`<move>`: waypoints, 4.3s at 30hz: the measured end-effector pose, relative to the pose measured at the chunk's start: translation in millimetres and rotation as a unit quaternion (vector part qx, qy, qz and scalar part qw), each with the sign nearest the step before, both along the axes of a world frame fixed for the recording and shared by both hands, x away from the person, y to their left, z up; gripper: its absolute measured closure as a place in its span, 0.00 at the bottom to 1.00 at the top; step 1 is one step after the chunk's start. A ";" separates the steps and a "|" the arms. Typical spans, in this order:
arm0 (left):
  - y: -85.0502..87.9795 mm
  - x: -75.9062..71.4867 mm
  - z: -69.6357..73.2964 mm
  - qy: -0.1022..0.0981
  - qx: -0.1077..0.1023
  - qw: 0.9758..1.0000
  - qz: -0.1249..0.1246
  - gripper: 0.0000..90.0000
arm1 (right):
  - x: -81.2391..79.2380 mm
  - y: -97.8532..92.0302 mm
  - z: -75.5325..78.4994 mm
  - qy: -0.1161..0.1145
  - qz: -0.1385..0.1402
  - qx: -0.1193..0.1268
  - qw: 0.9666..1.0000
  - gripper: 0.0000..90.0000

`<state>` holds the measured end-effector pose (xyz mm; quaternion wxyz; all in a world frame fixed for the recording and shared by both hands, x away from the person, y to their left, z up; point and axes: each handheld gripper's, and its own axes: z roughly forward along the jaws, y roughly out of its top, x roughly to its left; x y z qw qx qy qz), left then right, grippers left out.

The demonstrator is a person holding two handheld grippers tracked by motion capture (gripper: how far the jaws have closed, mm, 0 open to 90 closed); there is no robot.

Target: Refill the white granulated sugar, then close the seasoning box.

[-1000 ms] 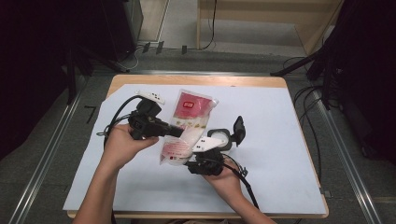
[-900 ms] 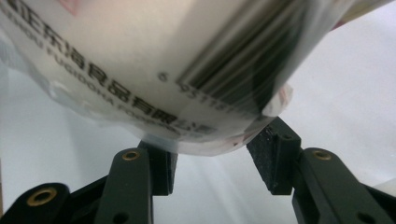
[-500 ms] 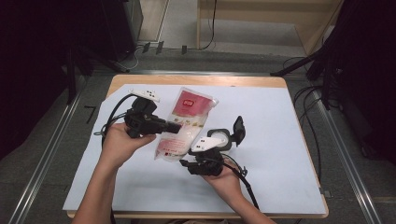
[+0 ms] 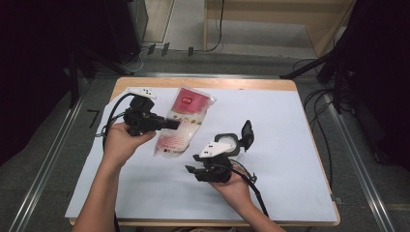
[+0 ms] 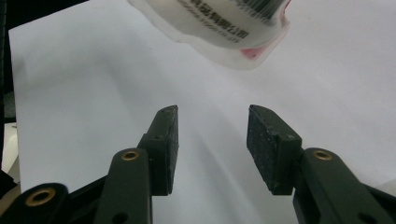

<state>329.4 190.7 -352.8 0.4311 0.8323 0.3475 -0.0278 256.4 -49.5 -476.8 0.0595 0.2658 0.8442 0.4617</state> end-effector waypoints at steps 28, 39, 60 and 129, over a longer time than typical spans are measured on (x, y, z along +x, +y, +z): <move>9.8 35.1 -56.1 -0.020 0.005 1.000 0.007 1.00 | -4.6 -11.2 -0.9 0.012 -0.010 0.006 1.000 0.60; 15.0 25.7 -56.5 -0.024 0.012 1.000 0.005 1.00 | -6.4 -13.0 2.6 0.011 -0.007 0.012 1.000 0.60; 42.1 -3.7 -66.4 -0.027 0.020 0.999 0.012 0.99 | -8.0 -27.0 13.2 0.044 0.003 0.020 0.999 0.61; 115.3 -39.3 -73.8 0.021 0.020 0.996 0.080 0.54 | 26.9 -92.8 55.5 0.083 -0.045 0.018 0.995 1.00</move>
